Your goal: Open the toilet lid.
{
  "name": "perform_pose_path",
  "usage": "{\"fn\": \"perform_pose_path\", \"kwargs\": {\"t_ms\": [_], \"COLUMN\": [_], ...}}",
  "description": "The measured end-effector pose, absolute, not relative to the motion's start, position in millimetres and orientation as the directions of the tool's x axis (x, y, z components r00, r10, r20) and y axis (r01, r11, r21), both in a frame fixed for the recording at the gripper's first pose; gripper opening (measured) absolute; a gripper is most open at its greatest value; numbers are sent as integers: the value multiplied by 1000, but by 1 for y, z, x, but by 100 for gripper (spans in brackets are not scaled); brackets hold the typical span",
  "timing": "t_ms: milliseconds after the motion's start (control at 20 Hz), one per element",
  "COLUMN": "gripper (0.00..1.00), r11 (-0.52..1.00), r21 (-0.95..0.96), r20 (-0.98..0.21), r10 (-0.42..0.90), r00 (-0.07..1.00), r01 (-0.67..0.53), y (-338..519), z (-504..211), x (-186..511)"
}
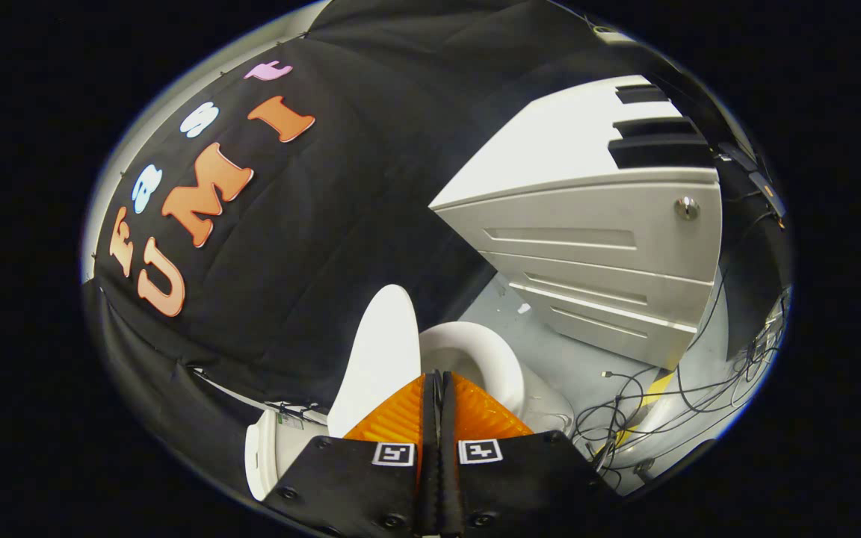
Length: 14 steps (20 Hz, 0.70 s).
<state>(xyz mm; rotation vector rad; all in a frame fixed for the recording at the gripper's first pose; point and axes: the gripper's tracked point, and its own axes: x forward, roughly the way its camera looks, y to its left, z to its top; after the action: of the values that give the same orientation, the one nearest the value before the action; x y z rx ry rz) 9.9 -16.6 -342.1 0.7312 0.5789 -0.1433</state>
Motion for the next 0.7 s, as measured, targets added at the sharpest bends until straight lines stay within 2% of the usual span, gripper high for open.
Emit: {"fn": "perform_pose_path", "kwargs": {"t_ms": [400,700], "gripper": [8,8], "r11": [806,885], "r21": [553,442], "r20": [-458,-439], "r10": [85,71], "r00": [885,896], "r01": [209,147], "y": [45,89], "z": [-256,-215], "x": [15,11]}}
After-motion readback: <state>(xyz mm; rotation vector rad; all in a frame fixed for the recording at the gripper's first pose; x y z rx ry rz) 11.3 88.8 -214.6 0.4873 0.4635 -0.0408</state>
